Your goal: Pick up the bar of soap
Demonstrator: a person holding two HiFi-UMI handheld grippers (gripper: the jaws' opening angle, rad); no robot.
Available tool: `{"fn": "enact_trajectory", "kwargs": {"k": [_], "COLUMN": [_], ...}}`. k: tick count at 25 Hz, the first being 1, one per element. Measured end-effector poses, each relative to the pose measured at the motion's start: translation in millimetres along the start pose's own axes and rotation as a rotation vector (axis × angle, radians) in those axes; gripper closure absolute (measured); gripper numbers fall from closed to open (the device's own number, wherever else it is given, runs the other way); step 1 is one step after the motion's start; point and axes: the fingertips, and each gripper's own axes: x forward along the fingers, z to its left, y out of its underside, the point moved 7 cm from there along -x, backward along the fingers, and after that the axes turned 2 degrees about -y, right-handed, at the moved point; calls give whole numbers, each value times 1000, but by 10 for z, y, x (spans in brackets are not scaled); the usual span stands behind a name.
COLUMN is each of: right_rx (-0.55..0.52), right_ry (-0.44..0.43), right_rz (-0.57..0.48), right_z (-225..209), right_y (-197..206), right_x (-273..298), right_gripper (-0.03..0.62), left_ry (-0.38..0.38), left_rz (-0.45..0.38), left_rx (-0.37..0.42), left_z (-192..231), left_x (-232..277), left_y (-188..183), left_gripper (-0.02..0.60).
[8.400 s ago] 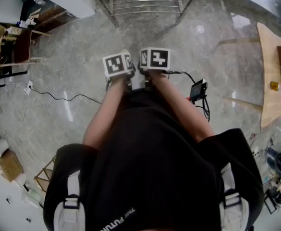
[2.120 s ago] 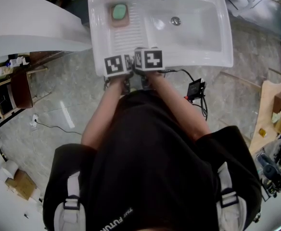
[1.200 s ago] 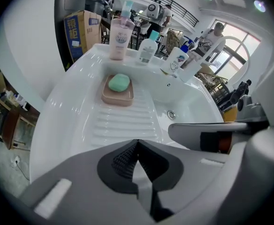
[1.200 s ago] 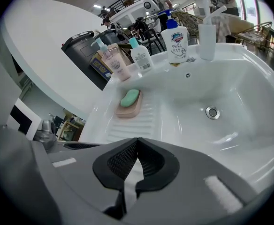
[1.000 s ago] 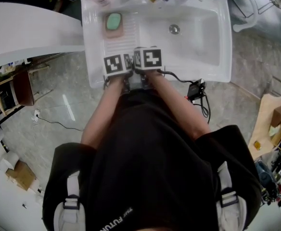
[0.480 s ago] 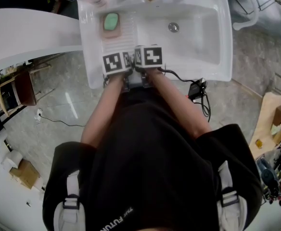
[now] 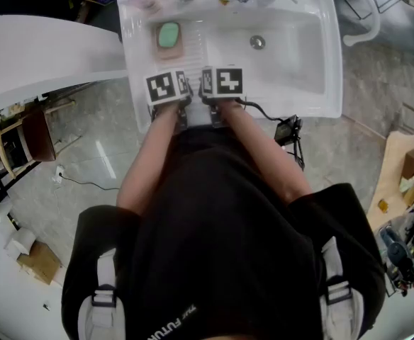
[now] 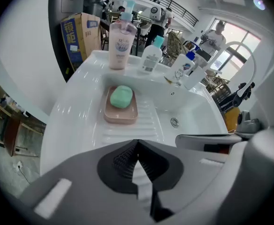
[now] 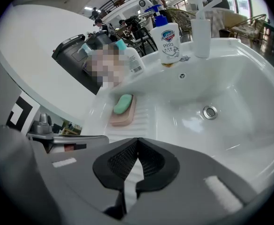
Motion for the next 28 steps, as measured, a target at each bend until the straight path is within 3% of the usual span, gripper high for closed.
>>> {"fn": "enact_trajectory", "kwargs": {"k": [7, 13, 16, 17, 21, 28], "right_rx": [-24, -190, -307, -317, -290, -236], "right_ry": [-1, -20, 16, 19, 30, 46], "right_rz": [-49, -116, -144, -133, -59, -18], "right_z": [159, 555, 684, 699, 600, 417], "right_y": [-139, -333, -457, -464, -394, -434], "right_x": [-41, -99, -107, -92, 10, 157], "right_gripper": [583, 582, 580, 580, 580, 580], "left_ry": [-4, 36, 75, 78, 84, 71], "left_rz": [-30, -72, -68, -66, -69, -54], "left_rx": [48, 135, 187, 193, 216, 246], "left_z": [149, 215, 190, 199, 232, 267], "left_x": [-53, -52, -9, 18, 151, 455], "left_y": [-308, -665, -777, -805, -902, -1155], "left_gripper": [583, 486, 391, 390, 354, 373]}}
